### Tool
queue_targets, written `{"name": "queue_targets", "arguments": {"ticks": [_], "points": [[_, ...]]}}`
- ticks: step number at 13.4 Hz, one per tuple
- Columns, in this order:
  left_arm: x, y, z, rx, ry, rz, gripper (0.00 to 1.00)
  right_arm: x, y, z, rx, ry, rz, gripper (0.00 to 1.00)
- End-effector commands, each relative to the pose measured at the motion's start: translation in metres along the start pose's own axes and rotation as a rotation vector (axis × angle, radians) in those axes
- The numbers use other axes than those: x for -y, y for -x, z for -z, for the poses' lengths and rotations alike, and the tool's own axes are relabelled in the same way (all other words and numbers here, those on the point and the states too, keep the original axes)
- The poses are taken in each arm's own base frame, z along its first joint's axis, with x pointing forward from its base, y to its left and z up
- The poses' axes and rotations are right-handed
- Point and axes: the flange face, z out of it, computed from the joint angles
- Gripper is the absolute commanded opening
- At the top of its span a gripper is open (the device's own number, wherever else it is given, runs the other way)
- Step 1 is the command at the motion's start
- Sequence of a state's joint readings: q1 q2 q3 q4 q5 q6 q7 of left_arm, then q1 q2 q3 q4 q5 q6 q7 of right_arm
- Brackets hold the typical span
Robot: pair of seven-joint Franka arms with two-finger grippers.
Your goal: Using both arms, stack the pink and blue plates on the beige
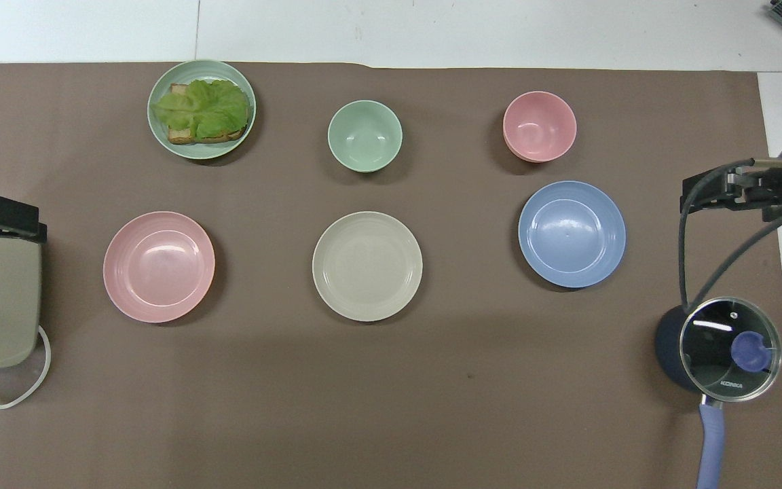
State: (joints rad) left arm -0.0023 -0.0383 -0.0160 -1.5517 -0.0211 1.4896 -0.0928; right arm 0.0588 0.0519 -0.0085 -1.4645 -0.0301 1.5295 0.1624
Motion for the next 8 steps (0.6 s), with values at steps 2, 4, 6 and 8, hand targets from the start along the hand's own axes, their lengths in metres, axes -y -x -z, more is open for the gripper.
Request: {"name": "queue_targets", "arguments": {"ticks": [2, 4, 6, 8], "points": [[0.0093, 0.0004, 0.0023, 0.000, -0.010, 0.024, 1.00, -0.0050, 0.0045, 0.0020, 0.005, -0.016, 0.021, 1.00], [0.0093, -0.0001, 0.0027, -0.005, -0.010, 0.023, 1.00, -0.0058, 0.0045, 0.0019, 0.007, -0.015, 0.018, 1.00], [0.0084, 0.0000, 0.0026, -0.005, -0.010, 0.017, 1.00, -0.0058, 0.0044, 0.0020, 0.005, -0.016, 0.018, 1.00], [0.0093, -0.0001, 0.0027, -0.005, -0.010, 0.017, 1.00, -0.0067, 0.0044, 0.0012, 0.008, -0.015, 0.016, 1.00]]}}
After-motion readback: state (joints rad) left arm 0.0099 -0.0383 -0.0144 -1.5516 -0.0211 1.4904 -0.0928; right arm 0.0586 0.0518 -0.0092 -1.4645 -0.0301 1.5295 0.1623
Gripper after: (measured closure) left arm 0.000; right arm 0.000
